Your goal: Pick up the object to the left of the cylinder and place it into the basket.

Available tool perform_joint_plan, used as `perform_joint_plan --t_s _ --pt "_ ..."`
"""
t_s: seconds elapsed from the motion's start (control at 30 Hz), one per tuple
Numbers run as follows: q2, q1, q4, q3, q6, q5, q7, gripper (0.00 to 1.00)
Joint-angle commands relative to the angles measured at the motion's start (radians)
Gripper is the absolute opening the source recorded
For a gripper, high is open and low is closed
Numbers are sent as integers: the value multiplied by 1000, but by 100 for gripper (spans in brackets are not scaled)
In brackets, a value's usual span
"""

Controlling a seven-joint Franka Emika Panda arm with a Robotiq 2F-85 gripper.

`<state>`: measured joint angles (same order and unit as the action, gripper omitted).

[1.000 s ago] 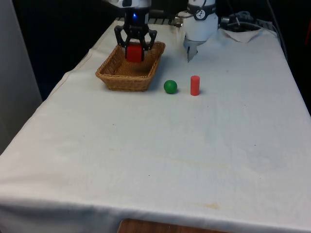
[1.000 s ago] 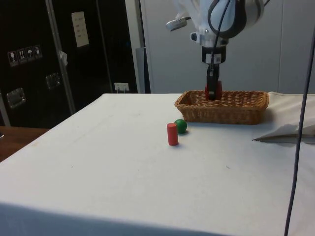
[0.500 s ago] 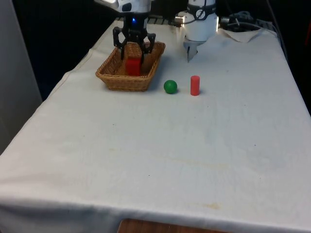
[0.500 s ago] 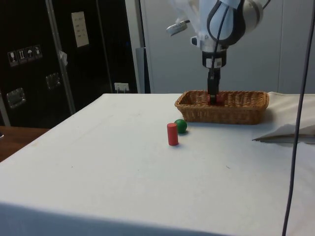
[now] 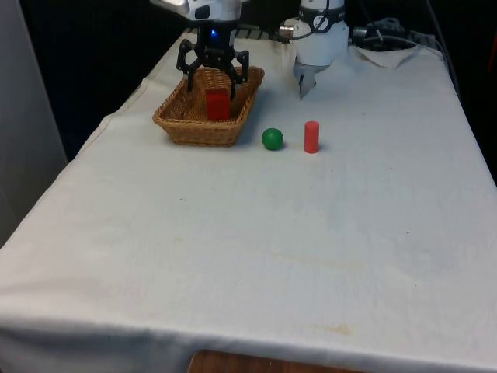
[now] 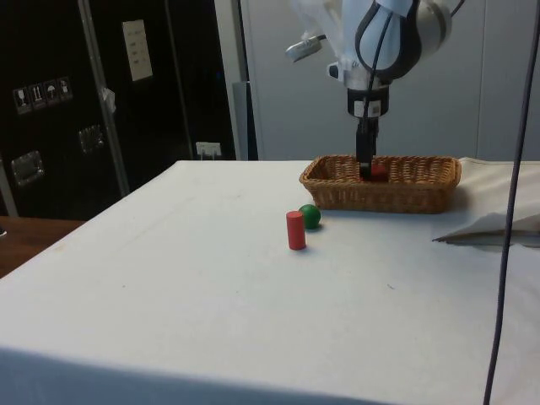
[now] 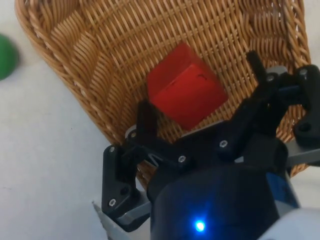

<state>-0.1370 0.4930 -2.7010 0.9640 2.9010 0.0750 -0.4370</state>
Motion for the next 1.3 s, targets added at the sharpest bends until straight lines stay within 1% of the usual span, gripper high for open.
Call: perform_joint_plan --t_s 0.0,0.1,0.37,0.4,0.43,0.47,0.7,0.73,0.83,0.93,0.97,1.0,1.03,1.23,1.27 --pt "7 -5 -6 -8 11 -11 -5 100" --pt "-3 0 3 0 0 0 2 100" --pt "17 8 46 2 -41 5 7 100" --pt "20 8 52 1 -48 4 8 100" --pt "23 5 45 0 -38 0 2 100" --pt "23 9 57 1 -54 3 8 100" --pt "38 16 105 -8 -111 -5 10 100" --pt "34 14 103 -6 -102 0 8 100" --pt "40 17 130 -15 -139 -8 12 100" --pt "39 19 151 -20 -160 -12 14 100" --pt "39 19 158 -22 -166 -13 15 100" --pt "34 18 157 -18 -157 -3 17 100" --pt "38 20 165 -24 -174 -15 15 100" --pt "22 21 215 -47 -217 -29 21 100" --pt "25 20 209 -40 -210 -16 23 100"
